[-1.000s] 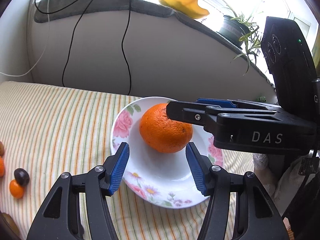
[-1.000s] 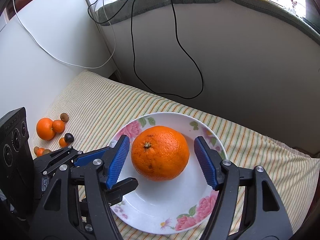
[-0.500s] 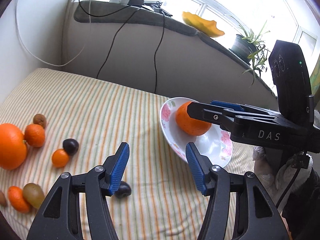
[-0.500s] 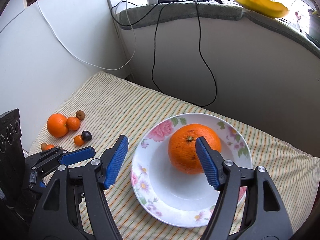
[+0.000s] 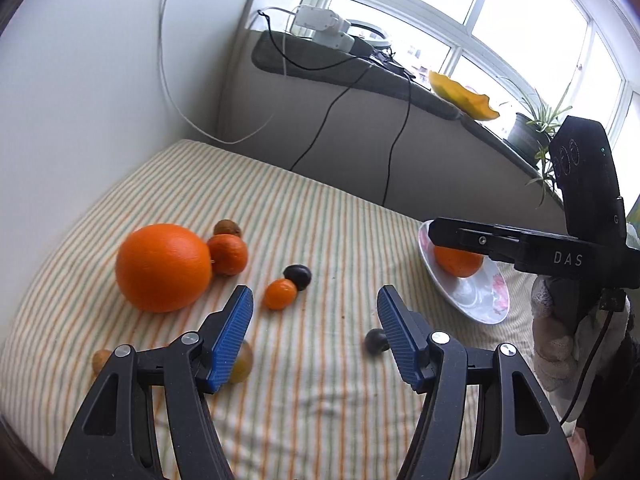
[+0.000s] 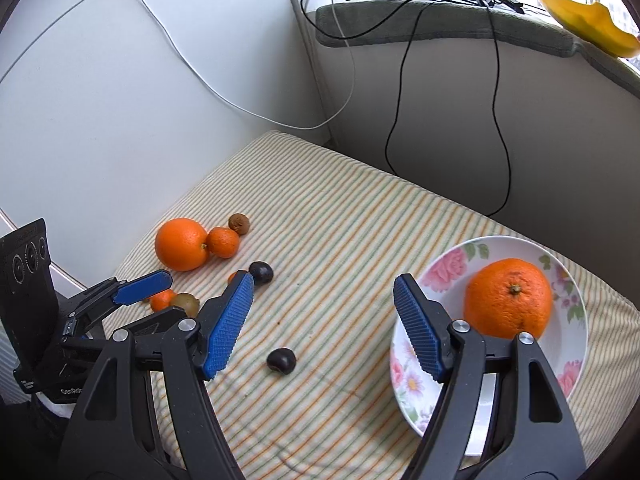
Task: Organize fruits
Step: 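Open the right gripper to release the orange and withdraw, then move the open right gripper to the second large orange, then close the right gripper around the second large orange, then carry the orange with the right gripper into the plate beside the first, then open the right gripper to release the orange and withdraw, then move the open right gripper to the dark plum on the cloth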
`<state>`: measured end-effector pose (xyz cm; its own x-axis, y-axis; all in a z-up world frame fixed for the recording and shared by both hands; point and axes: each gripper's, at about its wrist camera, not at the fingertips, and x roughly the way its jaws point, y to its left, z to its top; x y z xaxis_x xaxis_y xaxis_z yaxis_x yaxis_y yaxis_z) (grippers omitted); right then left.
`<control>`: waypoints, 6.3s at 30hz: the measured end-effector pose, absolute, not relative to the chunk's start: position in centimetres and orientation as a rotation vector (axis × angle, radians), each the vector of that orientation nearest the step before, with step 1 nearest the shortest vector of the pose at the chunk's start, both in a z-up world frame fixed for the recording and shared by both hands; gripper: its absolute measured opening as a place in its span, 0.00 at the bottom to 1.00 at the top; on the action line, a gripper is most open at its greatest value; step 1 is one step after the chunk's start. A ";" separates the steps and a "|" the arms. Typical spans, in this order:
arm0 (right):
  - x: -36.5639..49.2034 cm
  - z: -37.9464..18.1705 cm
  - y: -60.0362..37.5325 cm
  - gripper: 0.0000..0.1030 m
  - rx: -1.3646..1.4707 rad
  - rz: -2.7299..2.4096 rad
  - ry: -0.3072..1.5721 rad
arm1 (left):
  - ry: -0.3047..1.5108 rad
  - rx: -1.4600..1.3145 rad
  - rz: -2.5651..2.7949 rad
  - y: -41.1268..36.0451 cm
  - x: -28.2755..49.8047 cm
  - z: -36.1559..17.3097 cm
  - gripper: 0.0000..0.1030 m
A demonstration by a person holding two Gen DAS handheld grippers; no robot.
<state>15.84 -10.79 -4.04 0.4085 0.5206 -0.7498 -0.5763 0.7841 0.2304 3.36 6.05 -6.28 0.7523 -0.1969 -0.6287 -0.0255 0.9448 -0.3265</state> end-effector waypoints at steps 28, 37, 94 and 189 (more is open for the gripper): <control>16.4 -10.1 4.0 0.65 0.152 0.951 1.228 | 0.768 -0.408 -0.046 15.3 3.6 -9.3 0.69; 17.6 -11.0 5.5 0.62 0.203 0.926 1.269 | 0.781 -0.421 -0.054 16.4 4.7 -10.0 0.76; 11.8 -7.0 -2.3 0.61 0.187 0.865 1.129 | 0.699 -0.288 -0.158 7.3 4.4 -7.4 0.67; 5.6 -5.5 -22.1 0.61 0.094 0.508 0.758 | 0.730 -0.127 -0.337 -5.0 3.1 -7.8 0.68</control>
